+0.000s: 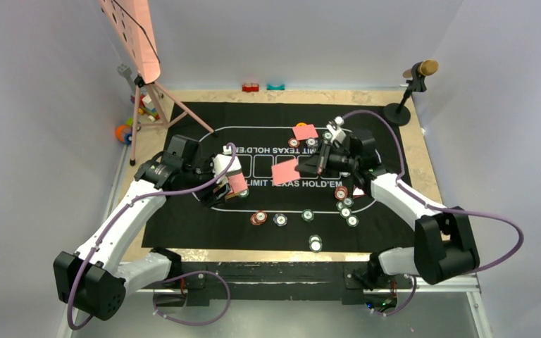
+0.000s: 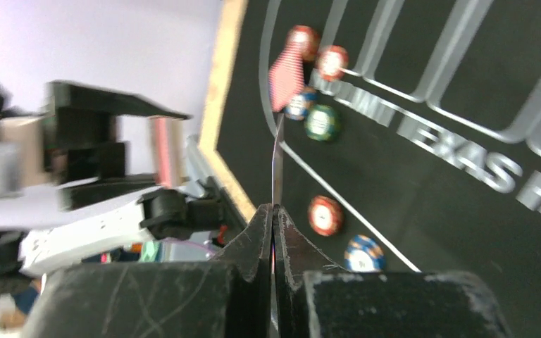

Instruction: Distribute texas hold em gaming equipment

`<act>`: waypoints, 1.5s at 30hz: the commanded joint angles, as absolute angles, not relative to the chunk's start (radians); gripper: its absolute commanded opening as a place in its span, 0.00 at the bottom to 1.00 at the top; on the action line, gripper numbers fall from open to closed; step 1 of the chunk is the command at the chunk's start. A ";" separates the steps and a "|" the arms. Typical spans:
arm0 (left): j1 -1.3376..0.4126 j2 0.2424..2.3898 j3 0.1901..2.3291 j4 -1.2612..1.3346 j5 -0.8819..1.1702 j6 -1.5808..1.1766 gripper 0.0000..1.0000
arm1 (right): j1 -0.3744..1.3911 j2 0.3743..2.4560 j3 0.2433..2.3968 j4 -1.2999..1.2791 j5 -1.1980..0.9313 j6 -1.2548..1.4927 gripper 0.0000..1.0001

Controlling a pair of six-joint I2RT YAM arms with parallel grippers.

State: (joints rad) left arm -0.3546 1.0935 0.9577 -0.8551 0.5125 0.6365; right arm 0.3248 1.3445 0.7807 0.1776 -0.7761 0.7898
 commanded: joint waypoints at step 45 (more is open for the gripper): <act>-0.351 1.084 0.999 -0.862 0.558 0.637 0.52 | 0.066 0.892 0.603 -0.351 -0.400 0.714 0.71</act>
